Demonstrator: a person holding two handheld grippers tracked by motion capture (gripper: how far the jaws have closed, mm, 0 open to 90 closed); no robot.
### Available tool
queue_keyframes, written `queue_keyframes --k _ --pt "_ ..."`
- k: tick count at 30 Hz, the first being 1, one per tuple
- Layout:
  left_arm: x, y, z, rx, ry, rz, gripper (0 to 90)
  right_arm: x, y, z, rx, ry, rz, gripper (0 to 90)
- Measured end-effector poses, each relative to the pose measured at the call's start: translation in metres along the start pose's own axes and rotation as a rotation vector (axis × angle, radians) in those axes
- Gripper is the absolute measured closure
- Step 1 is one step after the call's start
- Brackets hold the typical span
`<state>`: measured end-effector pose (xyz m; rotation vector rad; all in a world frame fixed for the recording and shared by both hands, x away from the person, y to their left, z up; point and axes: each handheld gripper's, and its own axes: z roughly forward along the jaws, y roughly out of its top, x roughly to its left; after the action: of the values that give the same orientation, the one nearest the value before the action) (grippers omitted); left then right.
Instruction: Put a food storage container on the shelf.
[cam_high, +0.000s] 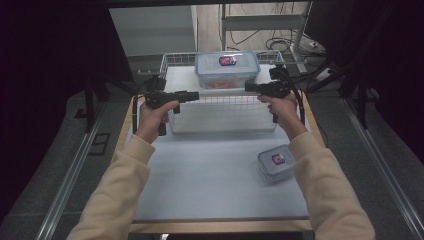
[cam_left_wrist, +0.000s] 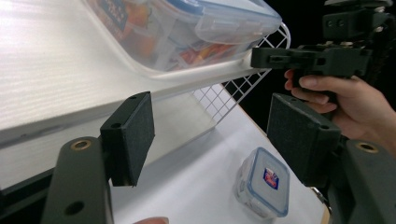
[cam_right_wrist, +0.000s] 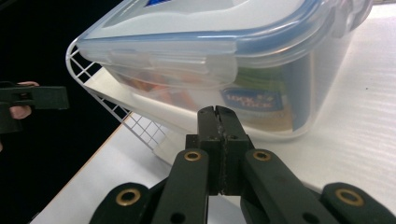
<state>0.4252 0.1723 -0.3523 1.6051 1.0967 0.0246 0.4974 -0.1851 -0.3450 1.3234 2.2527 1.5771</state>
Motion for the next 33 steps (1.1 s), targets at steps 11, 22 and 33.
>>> queue_keyframes --k 11,22,33 --pt "-0.004 -0.023 -0.001 0.005 -0.001 0.011 32.3 0.004 -0.025 -0.034 -0.025 0.038 -0.007 89.8" --pt "-0.014 -0.062 -0.002 0.023 -0.017 0.04 32.5 -0.002 -0.077 -0.055 0.005 0.055 -0.006 89.8" --pt "-0.018 -0.107 -0.008 0.028 -0.037 0.034 32.4 -0.008 -0.136 -0.074 0.033 0.093 0.005 89.7"
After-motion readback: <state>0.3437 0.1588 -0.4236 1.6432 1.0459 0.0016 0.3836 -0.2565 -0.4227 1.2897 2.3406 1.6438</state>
